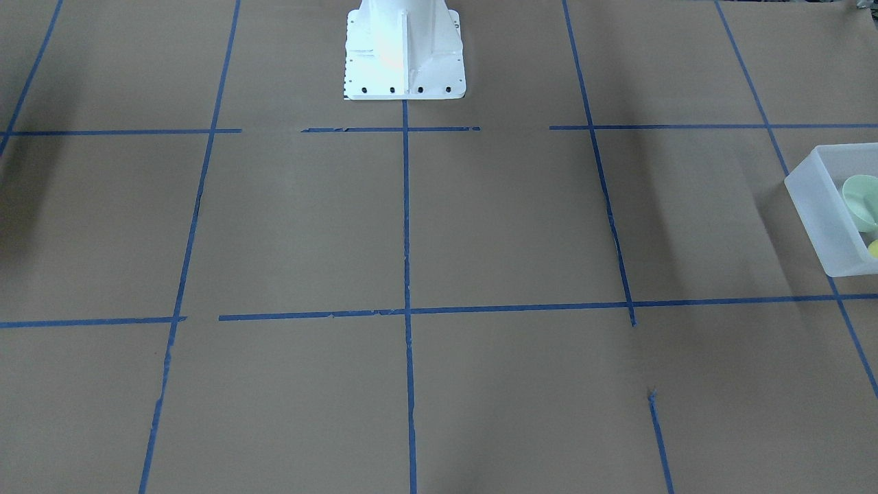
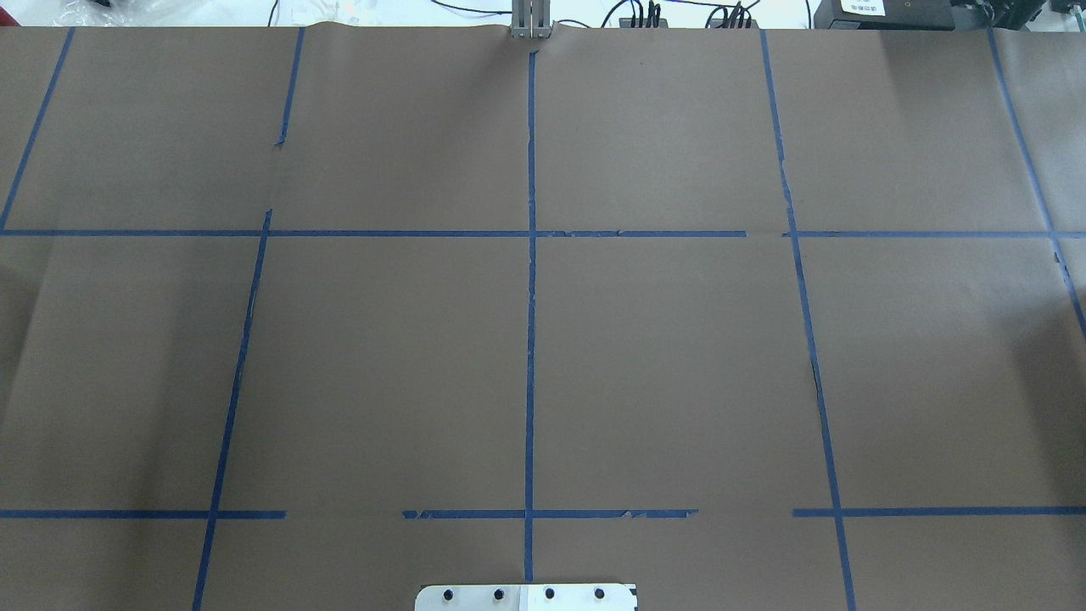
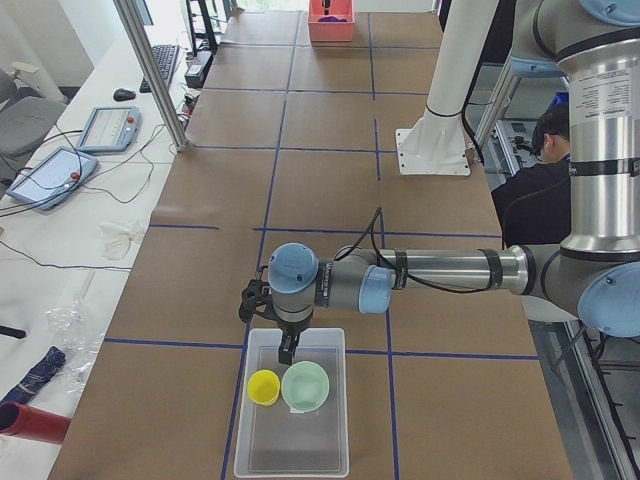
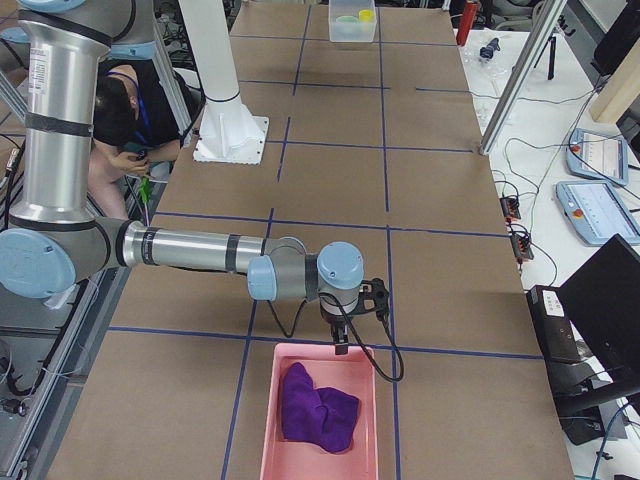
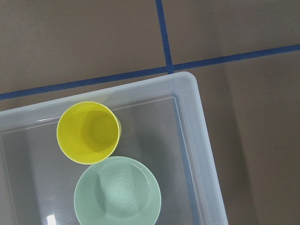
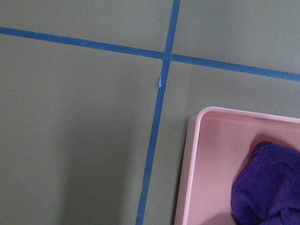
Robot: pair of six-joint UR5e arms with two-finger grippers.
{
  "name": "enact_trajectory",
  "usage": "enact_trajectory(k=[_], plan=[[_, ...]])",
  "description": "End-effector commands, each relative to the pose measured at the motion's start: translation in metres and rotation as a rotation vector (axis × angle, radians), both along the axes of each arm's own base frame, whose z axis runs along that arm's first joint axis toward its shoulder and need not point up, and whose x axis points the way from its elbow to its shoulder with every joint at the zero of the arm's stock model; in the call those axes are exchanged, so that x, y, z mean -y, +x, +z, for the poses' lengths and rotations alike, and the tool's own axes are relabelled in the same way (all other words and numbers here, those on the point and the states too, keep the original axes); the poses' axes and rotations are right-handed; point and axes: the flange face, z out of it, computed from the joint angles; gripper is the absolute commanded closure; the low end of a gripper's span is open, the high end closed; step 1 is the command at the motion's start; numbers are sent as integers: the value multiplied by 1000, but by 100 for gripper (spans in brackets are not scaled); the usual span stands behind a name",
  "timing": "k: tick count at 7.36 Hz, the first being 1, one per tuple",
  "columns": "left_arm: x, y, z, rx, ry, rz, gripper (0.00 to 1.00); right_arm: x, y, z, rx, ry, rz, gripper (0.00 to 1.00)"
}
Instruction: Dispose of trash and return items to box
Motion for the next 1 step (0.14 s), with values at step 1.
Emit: enact_trajectory(k=[1], plan=[[1,0,-3,-1,5,0,0,0,-2,0,0,-1,-4,0]])
